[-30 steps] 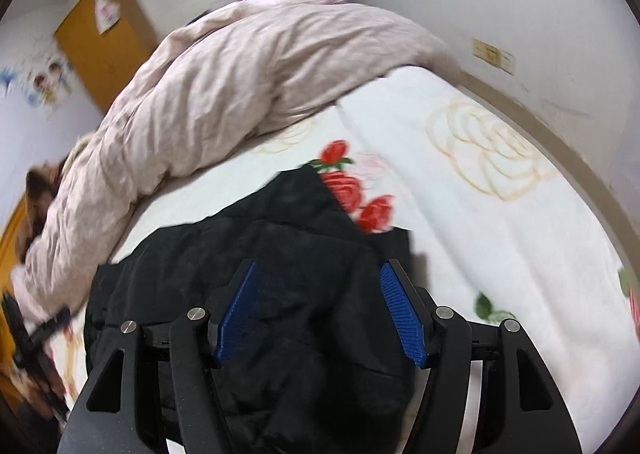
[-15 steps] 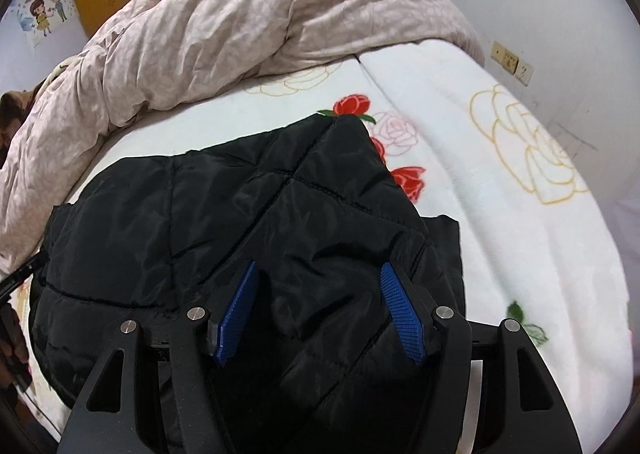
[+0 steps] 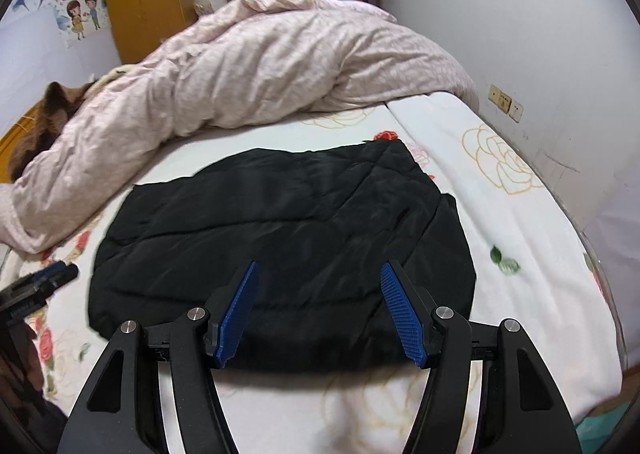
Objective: Fold large clothes
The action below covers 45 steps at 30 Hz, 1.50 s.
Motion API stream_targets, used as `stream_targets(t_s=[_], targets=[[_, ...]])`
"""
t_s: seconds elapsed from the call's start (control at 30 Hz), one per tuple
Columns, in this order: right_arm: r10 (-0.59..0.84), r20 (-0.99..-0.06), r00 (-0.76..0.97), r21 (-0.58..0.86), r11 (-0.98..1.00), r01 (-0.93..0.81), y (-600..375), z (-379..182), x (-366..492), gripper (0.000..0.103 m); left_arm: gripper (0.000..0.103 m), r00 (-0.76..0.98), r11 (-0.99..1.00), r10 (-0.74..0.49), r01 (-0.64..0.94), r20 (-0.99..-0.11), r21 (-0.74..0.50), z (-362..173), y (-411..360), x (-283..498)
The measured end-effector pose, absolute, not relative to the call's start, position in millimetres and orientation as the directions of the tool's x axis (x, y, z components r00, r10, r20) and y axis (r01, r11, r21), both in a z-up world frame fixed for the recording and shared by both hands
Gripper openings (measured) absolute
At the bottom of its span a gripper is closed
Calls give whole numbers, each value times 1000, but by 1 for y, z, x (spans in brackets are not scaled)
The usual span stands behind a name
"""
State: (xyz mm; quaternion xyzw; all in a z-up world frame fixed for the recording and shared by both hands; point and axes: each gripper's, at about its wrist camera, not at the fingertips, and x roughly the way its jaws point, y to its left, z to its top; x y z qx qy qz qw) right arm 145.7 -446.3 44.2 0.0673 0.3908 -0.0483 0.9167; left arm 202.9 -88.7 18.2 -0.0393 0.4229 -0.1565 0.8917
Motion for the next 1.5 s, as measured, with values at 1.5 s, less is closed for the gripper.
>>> stream_targets(t_s=[1.5], targets=[[-35,-744,667,37,995,93,-380,43,34,64,79,570,936,-315,319,-759,-149,37,-120,78]])
